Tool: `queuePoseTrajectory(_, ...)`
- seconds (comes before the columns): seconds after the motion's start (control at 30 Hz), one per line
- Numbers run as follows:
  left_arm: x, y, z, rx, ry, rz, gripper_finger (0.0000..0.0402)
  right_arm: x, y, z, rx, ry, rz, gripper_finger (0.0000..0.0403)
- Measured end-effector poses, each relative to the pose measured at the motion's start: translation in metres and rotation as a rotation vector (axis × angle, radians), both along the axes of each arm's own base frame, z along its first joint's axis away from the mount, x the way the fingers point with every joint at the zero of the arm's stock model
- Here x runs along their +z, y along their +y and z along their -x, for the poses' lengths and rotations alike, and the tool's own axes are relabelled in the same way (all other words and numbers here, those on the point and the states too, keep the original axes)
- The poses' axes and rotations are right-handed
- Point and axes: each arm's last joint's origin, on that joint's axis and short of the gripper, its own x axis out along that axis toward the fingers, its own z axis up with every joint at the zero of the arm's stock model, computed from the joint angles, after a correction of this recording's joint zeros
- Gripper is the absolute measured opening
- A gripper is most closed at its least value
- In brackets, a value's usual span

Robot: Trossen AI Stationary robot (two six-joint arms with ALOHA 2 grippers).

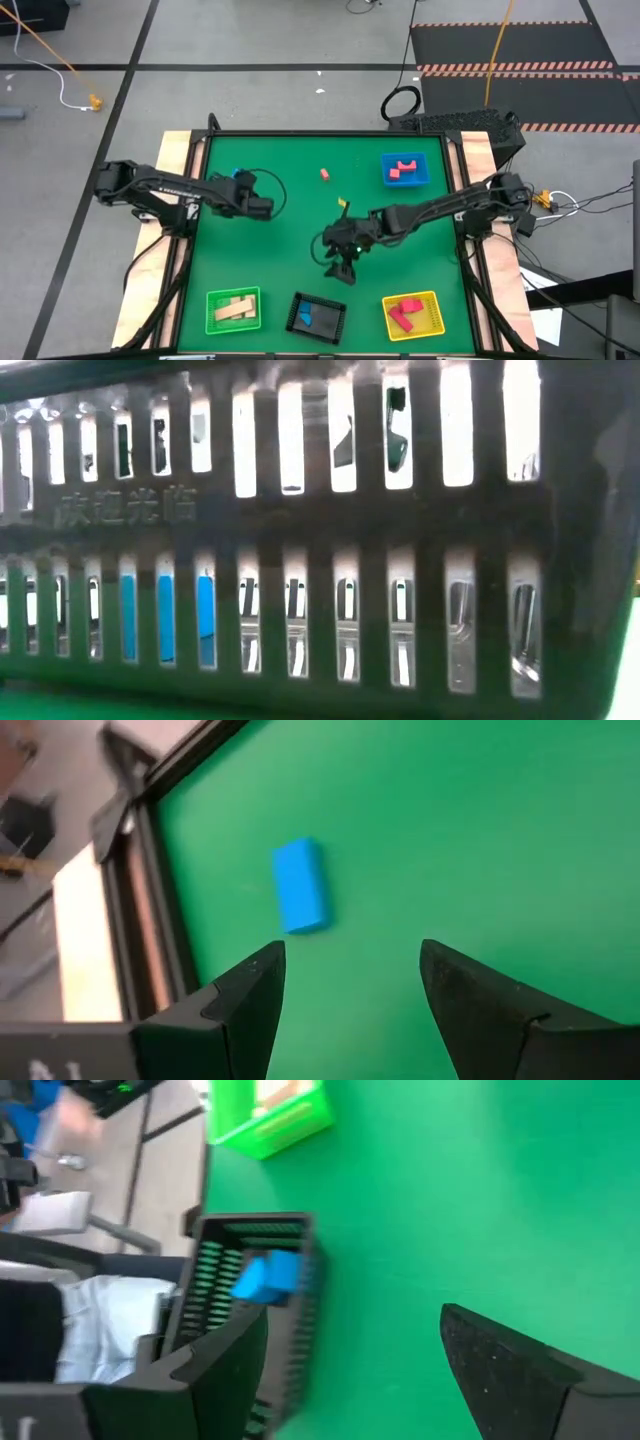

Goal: Sort & place blocks by color
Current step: Put the blue block into the black bin

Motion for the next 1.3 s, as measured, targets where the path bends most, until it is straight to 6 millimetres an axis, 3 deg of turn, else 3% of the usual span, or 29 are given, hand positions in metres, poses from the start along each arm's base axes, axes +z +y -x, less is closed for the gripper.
queuePoseTrajectory(0.2, -0.028, 0.034, 0.021, 0.133, 0.076, 0.088, 0.0234, -0.002, -0.022, 0.002, -0.053, 0.059, 0.017, 0.0288)
queuePoseTrajectory(0.43, -0.048, 0.06, 0.023, 0.073, 0.024, 0.146, 0.0234, -0.005, -0.028, 0.005, -0.068, 0.119, 0.023, 0.0288)
queuePoseTrajectory(0.8, -0.05, 0.107, 0.038, 0.179, -0.081, 0.224, 0.0234, -0.006, -0.028, 0.006, -0.049, 0.121, 0.039, 0.0288)
queuePoseTrajectory(1.07, -0.052, 0.122, 0.049, 0.193, -0.136, 0.358, 0.0234, -0.007, -0.028, 0.007, -0.027, 0.117, 0.059, 0.0288)
queuePoseTrajectory(1.3, -0.052, 0.13, 0.055, 0.15, -0.129, 0.375, 0.0234, -0.007, -0.028, 0.007, -0.012, 0.114, 0.071, 0.0288)
